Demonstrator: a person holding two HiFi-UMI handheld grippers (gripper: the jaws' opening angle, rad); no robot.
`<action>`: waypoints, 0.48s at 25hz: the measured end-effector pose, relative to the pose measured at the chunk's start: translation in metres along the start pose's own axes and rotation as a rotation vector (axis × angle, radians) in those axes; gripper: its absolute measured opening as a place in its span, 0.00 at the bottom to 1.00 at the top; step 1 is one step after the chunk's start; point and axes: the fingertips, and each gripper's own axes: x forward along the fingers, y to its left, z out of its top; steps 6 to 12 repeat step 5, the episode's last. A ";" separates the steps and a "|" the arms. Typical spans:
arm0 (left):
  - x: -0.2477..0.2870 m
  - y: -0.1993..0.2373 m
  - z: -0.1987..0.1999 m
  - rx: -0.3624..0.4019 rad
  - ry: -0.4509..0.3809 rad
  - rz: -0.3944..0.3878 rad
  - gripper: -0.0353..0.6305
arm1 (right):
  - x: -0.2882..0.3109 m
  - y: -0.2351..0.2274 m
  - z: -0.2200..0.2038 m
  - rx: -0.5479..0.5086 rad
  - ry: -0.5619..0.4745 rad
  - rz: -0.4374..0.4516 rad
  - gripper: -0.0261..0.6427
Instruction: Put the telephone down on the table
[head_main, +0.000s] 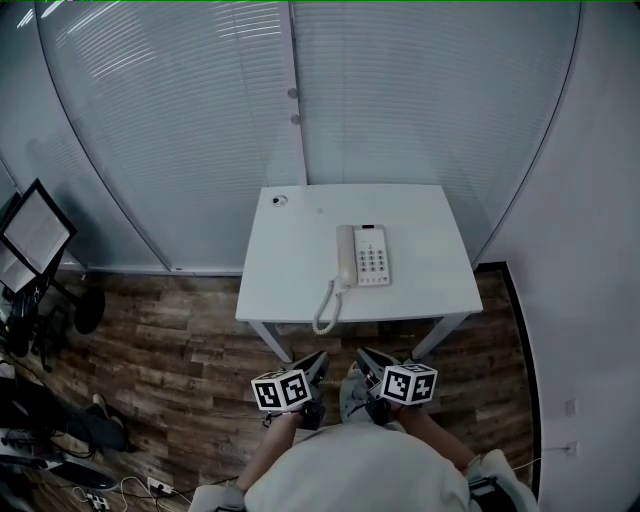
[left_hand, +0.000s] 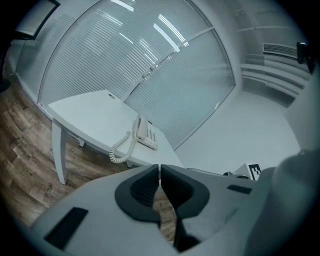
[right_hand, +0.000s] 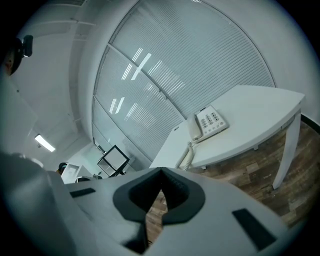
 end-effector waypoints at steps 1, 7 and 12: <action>0.000 0.000 0.000 -0.001 0.000 0.000 0.10 | 0.000 -0.001 -0.001 -0.001 0.002 -0.001 0.07; 0.000 -0.001 0.003 0.001 -0.006 -0.008 0.10 | 0.000 0.000 -0.001 -0.007 0.010 -0.005 0.07; 0.000 -0.001 0.003 0.001 -0.006 -0.008 0.10 | 0.000 0.000 -0.001 -0.007 0.010 -0.005 0.07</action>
